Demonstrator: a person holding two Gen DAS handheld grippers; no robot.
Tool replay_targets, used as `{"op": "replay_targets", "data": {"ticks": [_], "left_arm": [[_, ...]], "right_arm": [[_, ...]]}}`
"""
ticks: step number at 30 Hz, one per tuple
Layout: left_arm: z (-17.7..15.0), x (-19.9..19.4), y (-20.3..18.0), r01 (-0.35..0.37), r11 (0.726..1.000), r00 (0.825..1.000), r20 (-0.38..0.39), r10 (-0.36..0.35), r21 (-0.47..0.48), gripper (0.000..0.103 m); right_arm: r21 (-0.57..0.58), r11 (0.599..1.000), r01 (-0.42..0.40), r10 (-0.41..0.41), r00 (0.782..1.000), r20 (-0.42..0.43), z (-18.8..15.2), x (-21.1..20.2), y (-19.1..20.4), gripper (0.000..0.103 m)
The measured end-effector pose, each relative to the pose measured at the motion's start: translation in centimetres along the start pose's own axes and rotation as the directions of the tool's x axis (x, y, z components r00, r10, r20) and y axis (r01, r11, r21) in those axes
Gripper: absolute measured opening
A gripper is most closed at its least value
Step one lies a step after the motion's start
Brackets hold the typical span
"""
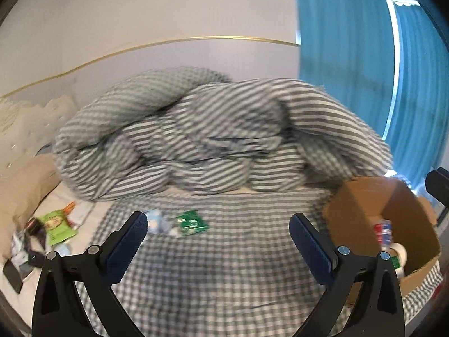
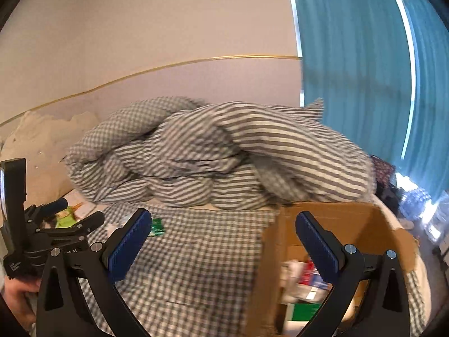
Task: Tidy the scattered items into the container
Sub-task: 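Bring both grippers back over the remaining items on the bed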
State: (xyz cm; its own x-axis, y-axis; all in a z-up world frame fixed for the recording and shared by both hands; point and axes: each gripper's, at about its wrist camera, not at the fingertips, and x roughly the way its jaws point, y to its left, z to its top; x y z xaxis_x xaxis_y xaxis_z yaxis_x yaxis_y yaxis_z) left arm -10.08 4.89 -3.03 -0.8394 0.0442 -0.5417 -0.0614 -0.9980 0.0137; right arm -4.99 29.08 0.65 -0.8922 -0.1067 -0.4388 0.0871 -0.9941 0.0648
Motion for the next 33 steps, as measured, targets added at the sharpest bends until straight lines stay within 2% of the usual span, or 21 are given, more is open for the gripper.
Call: {"op": "replay_targets", "data": {"ticks": [5, 12, 20, 28, 33], "left_arm": [[-0.6, 0.1, 5.4, -0.068, 0.996, 0.998, -0.014, 0.068, -0.05, 0.103], [-1.6, 0.7, 10.8, -0.131, 0.986, 0.991, -0.041, 0.128, -0.102, 0.103], [-3.0, 3.6, 13.6, -0.161, 0.98, 0.985, -0.078, 0.152, -0.12, 0.103], [-5.0, 9.6, 15.0, -0.167, 0.982, 0.978, -0.142, 0.153, -0.094, 0.103], [-6.2, 13.6, 15.8, -0.136, 0.987, 0.979, -0.162, 0.121, -0.088, 0.103]], "right_arm": [[-0.031, 0.997, -0.073, 0.072, 0.997, -0.025, 0.2, 2.6, 4.7, 0.103], [-0.065, 0.989, -0.13, 0.126, 0.99, -0.062, -0.3, 5.2, 8.6, 0.103], [-0.087, 0.984, -0.155, 0.145, 0.983, -0.111, -1.2, 8.7, 11.3, 0.103], [-0.109, 0.98, -0.165, 0.145, 0.974, -0.172, -2.7, 13.6, 12.2, 0.103], [-0.123, 0.978, -0.168, 0.138, 0.965, -0.223, -4.2, 17.4, 12.7, 0.103]]}}
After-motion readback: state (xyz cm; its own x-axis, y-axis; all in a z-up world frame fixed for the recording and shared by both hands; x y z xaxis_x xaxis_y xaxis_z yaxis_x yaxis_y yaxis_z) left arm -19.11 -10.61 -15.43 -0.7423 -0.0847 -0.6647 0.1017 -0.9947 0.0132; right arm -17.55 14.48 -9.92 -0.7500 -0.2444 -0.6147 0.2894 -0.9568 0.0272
